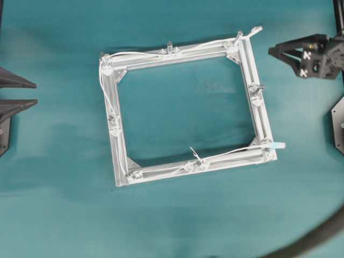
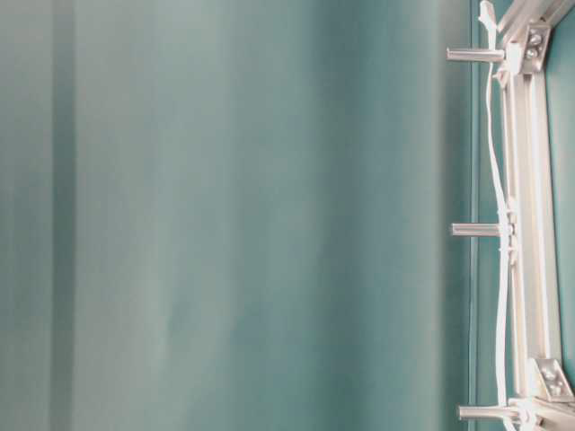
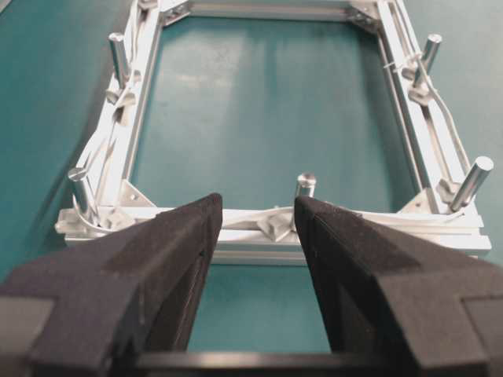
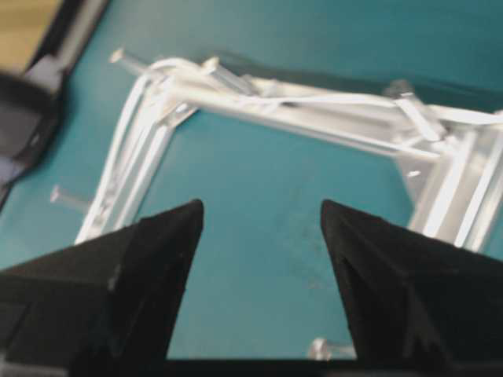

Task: Move the cable alternately left and right between 8 pins so it hooks onto each one.

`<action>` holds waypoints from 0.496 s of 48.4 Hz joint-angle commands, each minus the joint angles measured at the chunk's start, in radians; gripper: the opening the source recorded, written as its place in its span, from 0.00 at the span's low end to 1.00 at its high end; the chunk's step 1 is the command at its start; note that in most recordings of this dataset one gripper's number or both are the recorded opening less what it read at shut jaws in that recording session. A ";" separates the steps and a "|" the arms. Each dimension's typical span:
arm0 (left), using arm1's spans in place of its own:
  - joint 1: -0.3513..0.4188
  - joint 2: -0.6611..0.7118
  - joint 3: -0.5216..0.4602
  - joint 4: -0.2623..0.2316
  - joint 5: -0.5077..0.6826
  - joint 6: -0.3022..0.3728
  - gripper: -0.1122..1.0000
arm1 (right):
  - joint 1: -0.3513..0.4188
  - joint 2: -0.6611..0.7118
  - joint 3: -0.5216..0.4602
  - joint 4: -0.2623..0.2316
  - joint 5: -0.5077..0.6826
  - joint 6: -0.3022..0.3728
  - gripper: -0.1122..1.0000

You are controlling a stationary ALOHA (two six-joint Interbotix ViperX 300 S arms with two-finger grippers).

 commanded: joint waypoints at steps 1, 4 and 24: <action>0.000 0.009 -0.009 0.000 -0.005 0.006 0.59 | 0.021 -0.009 -0.005 -0.043 -0.023 -0.003 0.71; 0.000 0.009 -0.011 0.000 -0.003 0.006 0.59 | 0.034 -0.011 -0.005 -0.092 -0.026 -0.003 0.71; 0.000 0.008 -0.011 0.000 -0.003 0.006 0.59 | 0.054 -0.023 -0.008 -0.327 -0.071 -0.130 0.71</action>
